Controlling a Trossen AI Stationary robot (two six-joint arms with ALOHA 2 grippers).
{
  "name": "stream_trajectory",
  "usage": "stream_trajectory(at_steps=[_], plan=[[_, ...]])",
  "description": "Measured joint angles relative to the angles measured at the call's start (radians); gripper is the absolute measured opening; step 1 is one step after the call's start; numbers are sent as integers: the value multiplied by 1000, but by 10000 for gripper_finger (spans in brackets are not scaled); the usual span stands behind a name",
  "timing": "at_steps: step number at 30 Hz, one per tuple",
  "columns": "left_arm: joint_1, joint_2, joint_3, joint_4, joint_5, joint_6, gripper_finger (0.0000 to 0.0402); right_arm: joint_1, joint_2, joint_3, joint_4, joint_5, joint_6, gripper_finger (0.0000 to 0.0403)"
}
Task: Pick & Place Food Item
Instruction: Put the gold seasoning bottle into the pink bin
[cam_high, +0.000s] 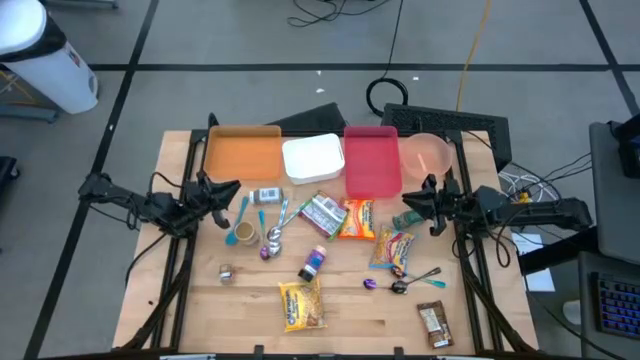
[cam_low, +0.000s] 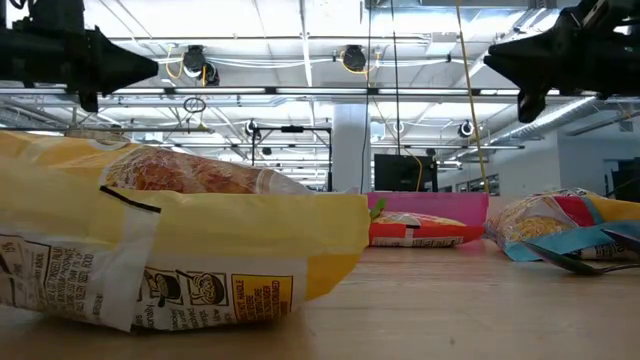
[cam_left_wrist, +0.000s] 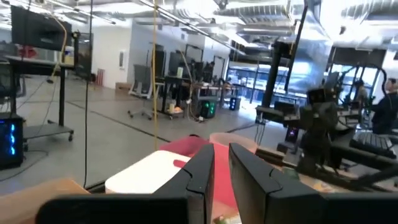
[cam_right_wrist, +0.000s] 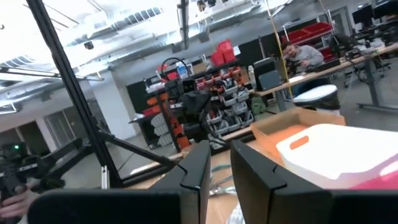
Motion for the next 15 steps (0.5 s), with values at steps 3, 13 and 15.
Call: stream_trajectory(at_steps=[3, 13, 15], plan=[[0, 2, 0, -17, 67, 16, 51, 0, 128, 1, 127, -1, 0, 55], [0, 72, 0, 24, 378, 36, 51, 9, 592, 61, 416, -103, 13, 55], [0, 93, 0, 49, 394, 32, 51, 23, 672, 117, 479, -130, -27, 55]])
